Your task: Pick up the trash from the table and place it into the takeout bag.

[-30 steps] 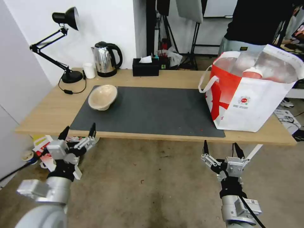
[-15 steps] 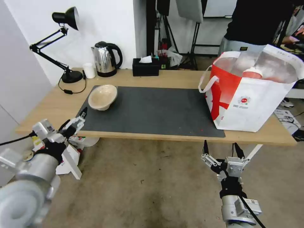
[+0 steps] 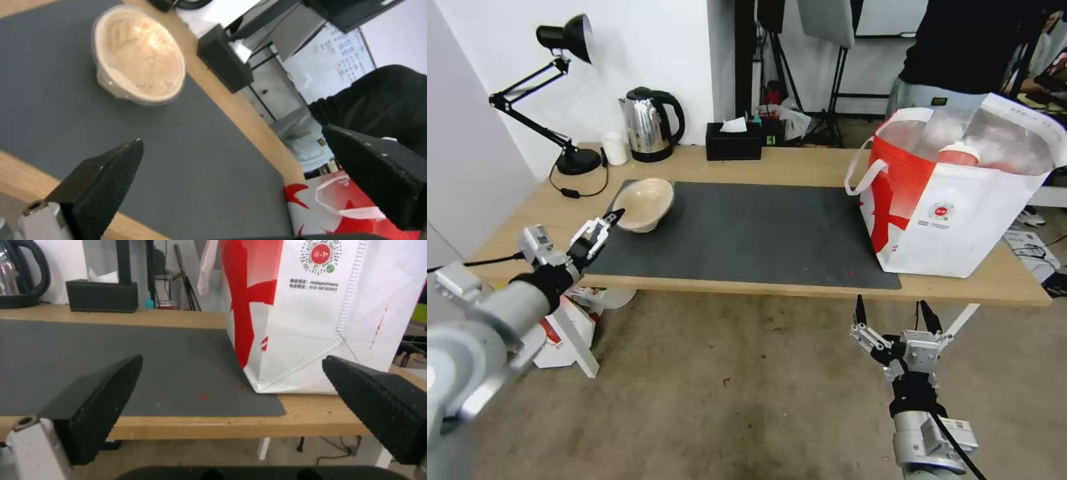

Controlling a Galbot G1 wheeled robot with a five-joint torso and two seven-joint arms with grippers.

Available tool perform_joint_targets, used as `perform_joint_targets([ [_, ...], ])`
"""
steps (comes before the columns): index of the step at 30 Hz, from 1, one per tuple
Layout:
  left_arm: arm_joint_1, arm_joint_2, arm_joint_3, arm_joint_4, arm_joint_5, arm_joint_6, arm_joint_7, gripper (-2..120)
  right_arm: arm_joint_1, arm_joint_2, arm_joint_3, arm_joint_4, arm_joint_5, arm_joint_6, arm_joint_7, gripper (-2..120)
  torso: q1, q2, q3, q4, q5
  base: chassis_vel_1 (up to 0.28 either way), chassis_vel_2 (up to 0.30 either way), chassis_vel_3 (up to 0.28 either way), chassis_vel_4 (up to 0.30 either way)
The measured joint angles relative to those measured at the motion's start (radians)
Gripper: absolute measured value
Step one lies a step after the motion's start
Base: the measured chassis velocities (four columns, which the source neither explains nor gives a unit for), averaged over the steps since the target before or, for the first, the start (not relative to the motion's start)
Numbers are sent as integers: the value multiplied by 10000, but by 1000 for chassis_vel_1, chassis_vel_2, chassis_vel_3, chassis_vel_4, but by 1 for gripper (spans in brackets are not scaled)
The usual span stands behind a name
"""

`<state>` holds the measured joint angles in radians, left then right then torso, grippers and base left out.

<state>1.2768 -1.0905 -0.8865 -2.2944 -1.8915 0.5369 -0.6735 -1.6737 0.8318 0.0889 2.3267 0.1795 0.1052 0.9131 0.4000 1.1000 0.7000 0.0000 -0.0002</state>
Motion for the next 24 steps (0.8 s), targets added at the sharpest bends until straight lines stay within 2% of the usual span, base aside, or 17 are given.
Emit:
perform_joint_targets([
  [4, -488, 97, 15, 485, -539, 161, -414, 100, 0, 0, 0, 0, 0, 0, 0, 100, 1, 0, 0, 0, 4, 0, 0, 0, 0],
  [13, -1141, 323, 175, 1309, -935, 349, -1027, 100, 0, 0, 0, 0, 1, 0, 0, 100, -1, 0, -1, 0, 1, 0, 0, 0, 0],
  [19, -1450, 394, 394, 1846, -960, 455, -1365, 100, 0, 0, 0, 0, 1, 0, 0, 100, -1, 0, -1, -1, 0, 0, 0, 0, 0],
  [24, -1627, 527, 473, 2173, -777, 608, -1400, 100, 0, 0, 0, 0, 0, 0, 0, 100, -1, 0, 0, 0, 2, 0, 0, 0, 0],
])
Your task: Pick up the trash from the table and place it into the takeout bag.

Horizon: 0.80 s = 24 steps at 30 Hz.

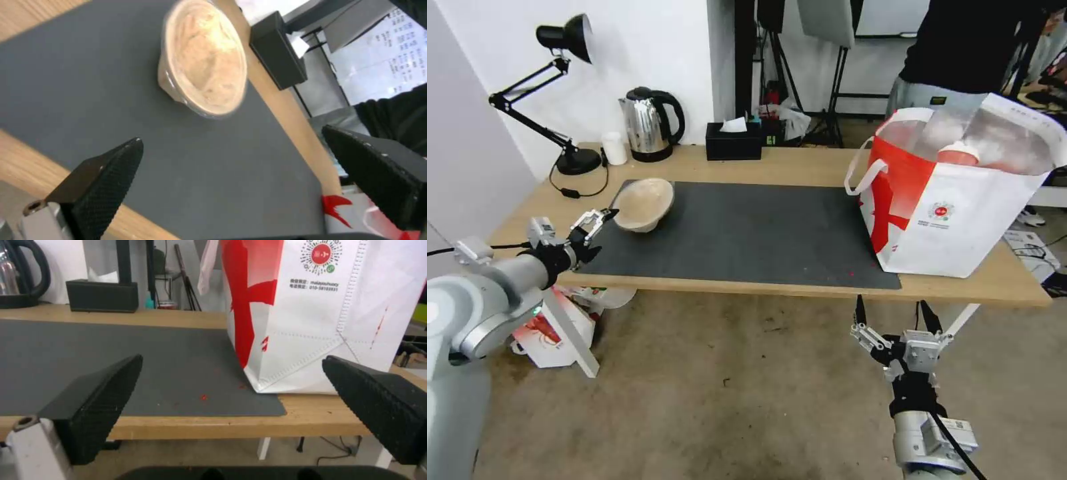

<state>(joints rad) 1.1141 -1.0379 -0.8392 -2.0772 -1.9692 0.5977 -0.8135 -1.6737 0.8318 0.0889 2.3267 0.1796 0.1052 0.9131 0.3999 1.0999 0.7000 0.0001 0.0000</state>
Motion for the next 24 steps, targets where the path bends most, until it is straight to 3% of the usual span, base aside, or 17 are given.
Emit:
perform_joint_targets([
  [20, -965, 422, 598, 1071, 292, -52, -6, 100, 0, 0, 0, 0, 0, 0, 0, 100, 0, 2, 0, 2, 0, 0, 0, 0, 0],
  [24, -1516, 475, 1123, 1750, 543, -53, 4, 100, 0, 0, 0, 0, 0, 0, 0, 100, 1, 1, 0, -2, -1, 0, 0, 0, 0],
])
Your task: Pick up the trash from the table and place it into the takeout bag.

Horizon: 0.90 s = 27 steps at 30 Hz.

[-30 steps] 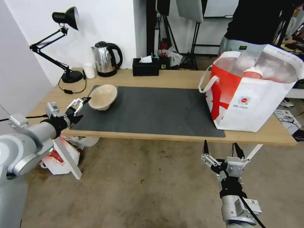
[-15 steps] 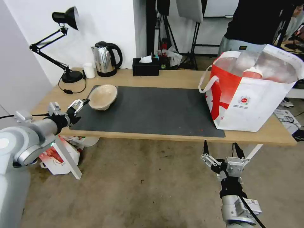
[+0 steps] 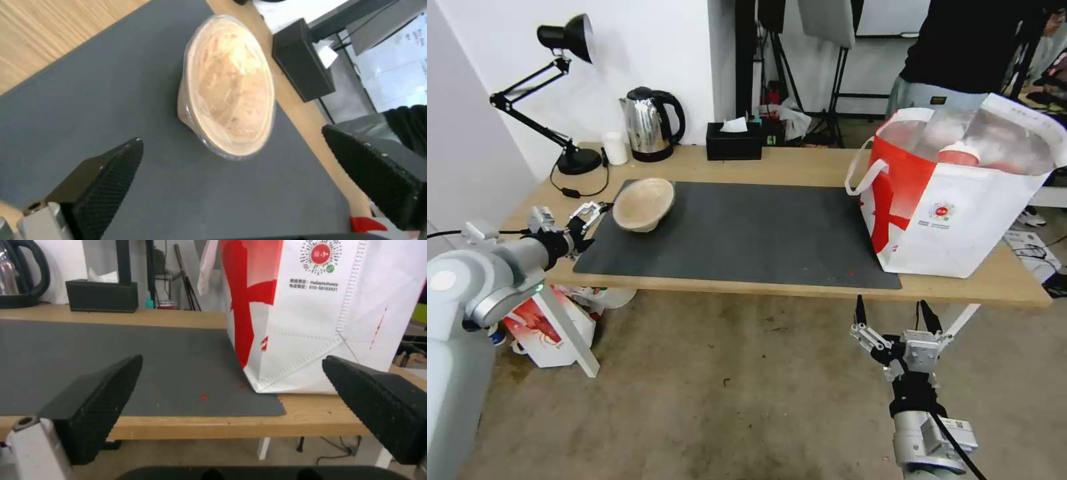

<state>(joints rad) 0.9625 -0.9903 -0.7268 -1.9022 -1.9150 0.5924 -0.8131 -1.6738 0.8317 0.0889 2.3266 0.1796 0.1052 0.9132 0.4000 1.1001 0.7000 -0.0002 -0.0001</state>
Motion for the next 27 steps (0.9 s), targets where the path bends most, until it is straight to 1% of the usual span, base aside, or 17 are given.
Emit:
perform_joint_targets([
  [1, 0, 0, 0, 0, 0, 0, 0, 100, 0, 0, 0, 0, 0, 0, 0, 100, 0, 0, 0, 0, 0, 0, 0, 0, 0],
  [5, -366, -77, 423, 579, 283, 6, 82, 100, 0, 0, 0, 0, 0, 0, 0, 100, 0, 0, 0, 3, -1, 0, 0, 0, 0],
  [6, -366, -77, 423, 579, 283, 6, 82, 100, 0, 0, 0, 0, 0, 0, 0, 100, 0, 0, 0, 3, -1, 0, 0, 0, 0],
  [9, -695, -141, 715, 1018, 505, 10, 200, 100, 0, 0, 0, 0, 0, 0, 0, 100, 0, 0, 0, 1, 1, 0, 0, 0, 0],
  [12, -825, -154, 829, 1169, 556, 15, 222, 100, 0, 0, 0, 0, 0, 0, 0, 100, 0, 0, 0, 2, 0, 0, 0, 0, 0],
  [13, -1025, -177, 981, 1384, 625, 19, 239, 100, 0, 0, 0, 0, 0, 0, 0, 100, 0, 0, 0, 2, 1, 0, 0, 0, 0],
  [18, -1371, -251, 1249, 1662, 718, 26, 250, 100, 0, 0, 0, 0, 0, 0, 0, 100, 0, 0, 0, 1, 2, 0, 0, 0, 0],
  [21, -1858, -413, 1618, 2002, 864, 31, 253, 100, 0, 0, 0, 0, 0, 0, 0, 100, 0, 0, 0, 1, 1, 0, 0, 0, 0],
  [27, -2198, -605, 1854, 2308, 1060, 34, 253, 100, 0, 0, 0, 0, 0, 0, 0, 100, -1, -1, 0, 3, 0, 0, 0, 0, 0],
])
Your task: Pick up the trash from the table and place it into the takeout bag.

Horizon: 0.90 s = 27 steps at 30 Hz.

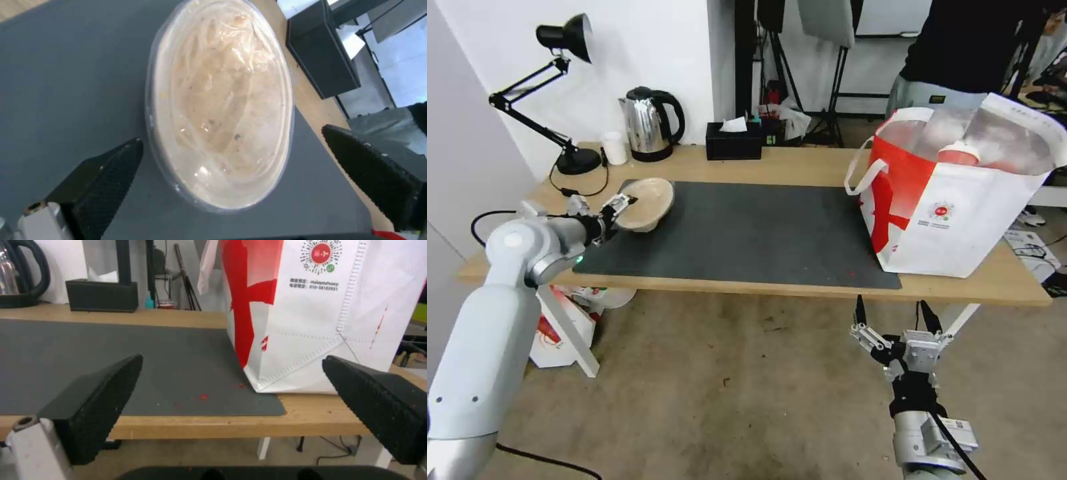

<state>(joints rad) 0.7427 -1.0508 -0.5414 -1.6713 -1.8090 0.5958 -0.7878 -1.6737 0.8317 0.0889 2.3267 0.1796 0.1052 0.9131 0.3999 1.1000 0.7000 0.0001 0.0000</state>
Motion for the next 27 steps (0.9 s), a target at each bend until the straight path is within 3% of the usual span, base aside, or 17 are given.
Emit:
perform_joint_targets([
  [8, -507, -333, 355, 538, 309, 8, 33, 100, 0, 0, 0, 0, 0, 0, 0, 100, 1, -2, 0, -1, 1, 0, 0, 0, 0],
  [19, -537, -398, 389, 682, 414, 25, 113, 100, 0, 0, 0, 0, 0, 0, 0, 100, 1, -1, -1, -1, 2, 0, 0, 0, 0],
  [22, -465, -350, 342, 619, 441, 29, 124, 86, 0, 0, 0, 0, 0, 0, 0, 100, 1, -1, -1, 1, 0, 0, 0, 0, 0],
  [27, -384, -327, 290, 463, 465, 29, 124, 73, 0, 0, 0, 0, 0, 0, 0, 100, 1, -1, -1, -2, 0, 0, 0, 0, 0],
])
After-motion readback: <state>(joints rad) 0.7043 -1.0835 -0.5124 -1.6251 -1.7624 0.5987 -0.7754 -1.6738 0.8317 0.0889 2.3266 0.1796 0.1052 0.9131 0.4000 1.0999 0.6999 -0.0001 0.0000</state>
